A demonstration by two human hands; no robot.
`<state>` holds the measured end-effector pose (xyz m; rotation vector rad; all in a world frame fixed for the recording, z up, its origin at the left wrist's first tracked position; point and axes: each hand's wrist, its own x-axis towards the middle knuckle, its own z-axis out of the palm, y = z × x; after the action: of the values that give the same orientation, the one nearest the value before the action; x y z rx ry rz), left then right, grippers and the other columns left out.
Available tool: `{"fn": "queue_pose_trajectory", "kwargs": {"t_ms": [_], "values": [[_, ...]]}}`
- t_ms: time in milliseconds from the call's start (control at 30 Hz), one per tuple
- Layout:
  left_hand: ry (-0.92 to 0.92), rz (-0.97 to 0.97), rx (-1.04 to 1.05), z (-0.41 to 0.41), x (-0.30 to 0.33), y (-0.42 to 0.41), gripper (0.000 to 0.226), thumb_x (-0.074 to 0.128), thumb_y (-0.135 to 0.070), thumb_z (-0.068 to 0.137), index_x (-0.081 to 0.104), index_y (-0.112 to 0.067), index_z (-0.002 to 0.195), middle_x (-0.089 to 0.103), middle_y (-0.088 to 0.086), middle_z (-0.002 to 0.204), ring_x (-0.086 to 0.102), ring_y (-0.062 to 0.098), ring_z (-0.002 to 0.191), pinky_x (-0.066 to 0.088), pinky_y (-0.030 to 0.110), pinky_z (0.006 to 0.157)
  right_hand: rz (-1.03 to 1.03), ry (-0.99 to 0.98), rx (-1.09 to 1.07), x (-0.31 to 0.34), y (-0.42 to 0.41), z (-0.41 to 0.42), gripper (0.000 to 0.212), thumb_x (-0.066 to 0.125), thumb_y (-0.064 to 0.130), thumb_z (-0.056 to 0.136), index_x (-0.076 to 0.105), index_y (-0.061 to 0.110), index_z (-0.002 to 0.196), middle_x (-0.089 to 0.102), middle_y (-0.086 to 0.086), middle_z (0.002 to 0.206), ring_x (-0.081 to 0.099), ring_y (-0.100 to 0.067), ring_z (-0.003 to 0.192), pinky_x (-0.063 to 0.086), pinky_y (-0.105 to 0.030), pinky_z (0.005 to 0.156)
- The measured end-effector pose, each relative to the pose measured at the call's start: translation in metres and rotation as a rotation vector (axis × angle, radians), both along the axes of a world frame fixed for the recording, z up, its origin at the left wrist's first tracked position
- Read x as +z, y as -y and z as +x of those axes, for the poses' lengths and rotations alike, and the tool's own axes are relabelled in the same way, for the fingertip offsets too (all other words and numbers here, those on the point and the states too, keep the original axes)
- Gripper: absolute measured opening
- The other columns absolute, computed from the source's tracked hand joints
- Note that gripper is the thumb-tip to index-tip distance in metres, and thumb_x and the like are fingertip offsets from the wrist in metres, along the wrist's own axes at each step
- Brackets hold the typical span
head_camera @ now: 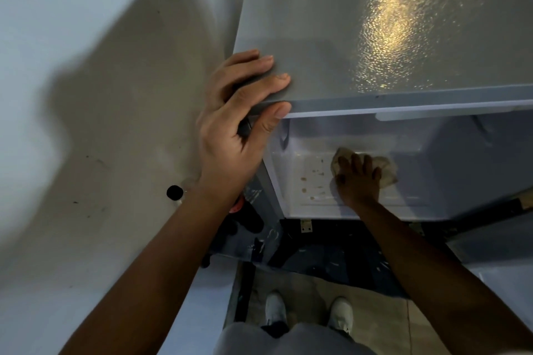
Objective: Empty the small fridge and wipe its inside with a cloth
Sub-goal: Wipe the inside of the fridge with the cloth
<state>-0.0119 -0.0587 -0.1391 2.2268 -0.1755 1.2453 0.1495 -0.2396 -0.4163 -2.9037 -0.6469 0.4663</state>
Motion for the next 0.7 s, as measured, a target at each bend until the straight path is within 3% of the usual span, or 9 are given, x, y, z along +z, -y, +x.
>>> {"fn": "queue_pose_trajectory", "kwargs": {"t_ms": [233,400,700], "values": [[-0.001,0.008,-0.007,0.000,0.000,-0.001,0.030,0.064,-0.015,0.100,0.070,0.012,0.112,0.063,0.031,0.119,0.057,0.050,0.124,0.047,0.050,0.113,0.014,0.028,0.103,-0.012,0.032,-0.053,0.054,0.045,0.032,0.103,0.035,0.025,0.155,0.019,-0.008,0.168,0.008,-0.037,0.155,0.014,-0.059,0.121],[0.005,0.010,0.004,0.001,0.000,0.000,0.031,0.064,-0.016,0.100,0.070,0.013,0.111,0.063,0.032,0.118,0.057,0.051,0.123,0.047,0.047,0.113,0.098,0.084,0.119,-0.016,0.058,-0.102,0.056,0.063,0.020,0.094,0.049,0.020,0.148,0.037,-0.012,0.161,0.027,-0.042,0.150,0.025,-0.063,0.117],[-0.019,0.091,-0.072,0.000,-0.006,-0.013,0.025,0.060,-0.013,0.103,0.065,0.005,0.119,0.058,0.032,0.127,0.050,0.053,0.133,0.039,0.051,0.119,0.017,0.015,0.097,-0.013,0.012,-0.035,0.054,0.037,0.034,0.104,0.029,0.025,0.156,0.017,-0.004,0.168,0.008,-0.035,0.155,0.010,-0.056,0.123]]}}
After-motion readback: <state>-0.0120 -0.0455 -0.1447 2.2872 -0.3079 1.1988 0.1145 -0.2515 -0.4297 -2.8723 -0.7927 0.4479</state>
